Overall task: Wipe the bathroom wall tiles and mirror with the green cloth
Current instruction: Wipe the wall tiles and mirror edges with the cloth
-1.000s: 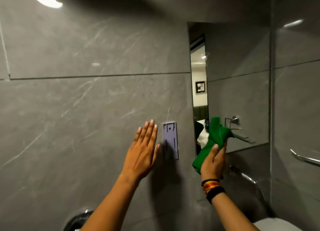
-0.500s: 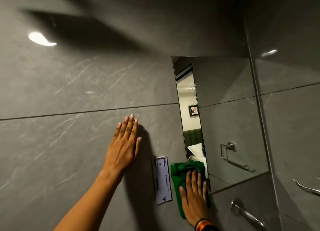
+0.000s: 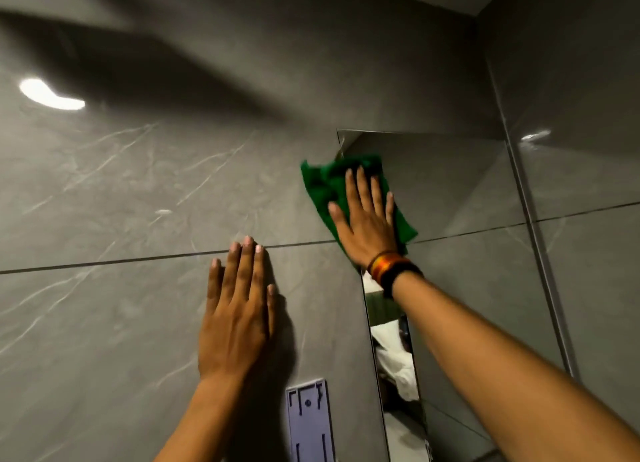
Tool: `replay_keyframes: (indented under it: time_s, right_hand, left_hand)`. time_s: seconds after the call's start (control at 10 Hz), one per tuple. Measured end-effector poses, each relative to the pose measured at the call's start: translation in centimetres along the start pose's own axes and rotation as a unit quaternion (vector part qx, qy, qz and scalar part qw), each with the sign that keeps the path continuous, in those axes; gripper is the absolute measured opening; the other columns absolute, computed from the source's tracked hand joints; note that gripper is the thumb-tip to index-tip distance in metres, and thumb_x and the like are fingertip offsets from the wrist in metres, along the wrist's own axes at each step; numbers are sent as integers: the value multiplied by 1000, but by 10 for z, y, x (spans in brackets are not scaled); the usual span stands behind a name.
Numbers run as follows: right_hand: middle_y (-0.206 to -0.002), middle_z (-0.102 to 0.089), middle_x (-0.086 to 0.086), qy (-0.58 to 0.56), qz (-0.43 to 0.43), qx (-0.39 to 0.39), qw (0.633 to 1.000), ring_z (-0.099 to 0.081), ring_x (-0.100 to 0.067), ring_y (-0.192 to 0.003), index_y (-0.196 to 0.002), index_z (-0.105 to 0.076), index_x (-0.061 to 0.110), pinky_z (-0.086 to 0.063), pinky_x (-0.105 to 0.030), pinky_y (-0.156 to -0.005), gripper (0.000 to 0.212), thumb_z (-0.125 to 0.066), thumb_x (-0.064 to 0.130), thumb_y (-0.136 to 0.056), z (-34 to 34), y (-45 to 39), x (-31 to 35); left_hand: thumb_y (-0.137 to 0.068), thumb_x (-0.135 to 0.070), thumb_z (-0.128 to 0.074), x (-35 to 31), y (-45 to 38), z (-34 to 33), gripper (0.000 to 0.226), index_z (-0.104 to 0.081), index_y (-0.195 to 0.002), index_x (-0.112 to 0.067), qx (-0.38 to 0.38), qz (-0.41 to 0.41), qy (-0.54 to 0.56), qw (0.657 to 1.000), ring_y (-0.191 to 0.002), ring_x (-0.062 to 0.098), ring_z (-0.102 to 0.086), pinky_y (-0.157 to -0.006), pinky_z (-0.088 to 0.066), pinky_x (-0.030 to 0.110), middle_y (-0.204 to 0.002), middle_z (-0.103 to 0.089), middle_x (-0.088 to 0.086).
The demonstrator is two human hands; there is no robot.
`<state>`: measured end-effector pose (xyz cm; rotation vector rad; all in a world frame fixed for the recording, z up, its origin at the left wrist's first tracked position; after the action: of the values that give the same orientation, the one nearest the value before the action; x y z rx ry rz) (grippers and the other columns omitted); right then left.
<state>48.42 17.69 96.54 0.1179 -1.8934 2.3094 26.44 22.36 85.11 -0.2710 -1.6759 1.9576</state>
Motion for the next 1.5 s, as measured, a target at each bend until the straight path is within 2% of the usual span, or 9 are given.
replay_keyframes:
  time_s: [0.3,0.4,0.5,0.6,0.8,1.0,1.2,1.4,1.5]
  right_hand:
    - [-166,-2,-2,27,-15,-112,993,3,-25,-153,-156,-7,20,1,-56,-122,67,-26,52,-99,29,-75,15]
    - [-162,-27,-2,50,52,-110,991,-12,-25,-152,-142,-43,20,-2,-57,-122,49,-34,39,-98,27,-73,17]
    - [-158,-35,-1,39,78,-87,992,-23,-27,-148,-137,-49,18,-5,-55,-122,45,-35,37,-98,26,-79,4]
    - [-162,-25,2,24,42,-102,994,-19,-23,-150,-147,-37,20,-5,-53,-123,51,-30,39,-100,29,-88,-23]
    - [-148,-46,-16,18,-144,-122,982,-27,-32,-146,-124,-55,10,-10,-55,-120,49,-26,41,-100,44,-106,-144]
    - [-157,-31,-17,4,-258,-82,963,-21,-35,-147,-143,-38,9,-11,-56,-120,59,-20,45,-99,63,-128,-261]
    - [-161,-18,-14,61,-311,-53,947,-14,-39,-147,-150,-25,11,-6,-55,-118,70,-18,55,-97,78,-136,-300]
    - [-161,-17,-15,43,-391,-94,915,-16,-37,-146,-150,-25,12,-11,-58,-116,77,-18,61,-92,68,-76,-327]
    - [-163,-12,-14,-7,-433,-98,896,-11,-34,-149,-153,-15,11,-6,-58,-119,77,-19,60,-94,52,-22,-352]
  left_hand:
    - [-106,-34,-25,0,0,-3,66,-19,-163,-2,-12,-1,-8,1000,-163,32,-11,-132,-11,52,-174,-13,18]
    - [-107,-36,-21,1,2,-7,66,-16,-164,-4,-15,-4,-14,1000,-164,29,-8,-133,-5,48,-175,-11,16]
    - [-108,-38,-17,3,1,-9,66,-15,-165,-5,-16,-8,-19,1000,-164,28,-7,-134,-1,45,-176,-11,15]
    - [-108,-39,-14,2,0,-10,66,-15,-165,-6,-21,-11,-18,1000,-164,28,-8,-134,1,44,-175,-12,15]
    - [-107,-40,-15,3,0,-9,66,-11,-166,-10,-29,-2,-13,999,-164,25,-3,-134,3,43,-177,-8,12]
    - [-104,-37,-21,6,1,-17,68,-10,-167,-14,-50,-2,2,999,-164,24,-3,-134,1,44,-178,-3,5]
    - [-102,-35,-23,6,0,-28,69,-6,-167,-17,-60,17,66,996,-164,25,0,-131,-8,59,-178,2,3]
    - [-101,-26,-37,12,-1,-18,66,-30,-159,5,-70,-49,85,993,-161,39,-10,-127,-15,66,-172,-18,23]
    - [-101,-25,-37,8,-1,-14,66,-29,-159,4,-55,-44,96,993,-161,42,-12,-127,-16,65,-172,-16,23]
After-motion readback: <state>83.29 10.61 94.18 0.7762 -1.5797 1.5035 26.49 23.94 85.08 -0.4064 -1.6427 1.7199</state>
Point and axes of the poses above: each hand's wrist, its own y-axis away from the middle knuckle, its own z-axis out of the back of the hand, x = y × z, the point moved 8 cm from there along -y, towards the middle knuckle
